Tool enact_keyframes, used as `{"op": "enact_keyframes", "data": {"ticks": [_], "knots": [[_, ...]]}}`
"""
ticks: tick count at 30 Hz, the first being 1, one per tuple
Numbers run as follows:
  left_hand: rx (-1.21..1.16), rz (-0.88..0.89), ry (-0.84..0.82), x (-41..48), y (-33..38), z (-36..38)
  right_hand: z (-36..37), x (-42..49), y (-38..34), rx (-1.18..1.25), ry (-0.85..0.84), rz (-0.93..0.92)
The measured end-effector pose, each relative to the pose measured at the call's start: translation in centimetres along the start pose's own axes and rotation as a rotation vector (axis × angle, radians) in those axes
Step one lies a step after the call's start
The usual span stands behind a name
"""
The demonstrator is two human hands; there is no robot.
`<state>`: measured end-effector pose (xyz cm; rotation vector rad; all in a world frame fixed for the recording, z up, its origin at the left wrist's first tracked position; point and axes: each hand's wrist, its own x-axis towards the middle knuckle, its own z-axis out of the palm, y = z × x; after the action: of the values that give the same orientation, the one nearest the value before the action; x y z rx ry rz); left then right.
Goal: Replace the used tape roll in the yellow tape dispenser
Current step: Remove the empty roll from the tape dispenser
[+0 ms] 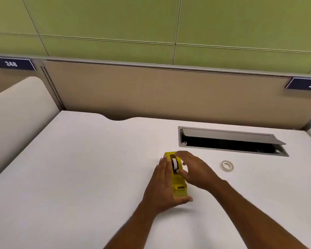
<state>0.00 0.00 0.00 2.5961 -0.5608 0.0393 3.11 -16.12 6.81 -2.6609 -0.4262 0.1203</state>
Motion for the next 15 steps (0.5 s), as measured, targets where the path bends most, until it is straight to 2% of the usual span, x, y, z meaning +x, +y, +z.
{"op": "enact_keyframes", "data": {"ticks": [6, 15], "knots": [[-0.097, -0.023, 0.000, 0.2, -1.4, 2.4, 1.4, 1.8, 0.8, -0.118, -0.057, -0.002], [-0.068, -0.063, 0.053, 0.1, -2.2, 3.8, 2.9, 2.6, 1.4, -0.194, -0.088, 0.004]]}}
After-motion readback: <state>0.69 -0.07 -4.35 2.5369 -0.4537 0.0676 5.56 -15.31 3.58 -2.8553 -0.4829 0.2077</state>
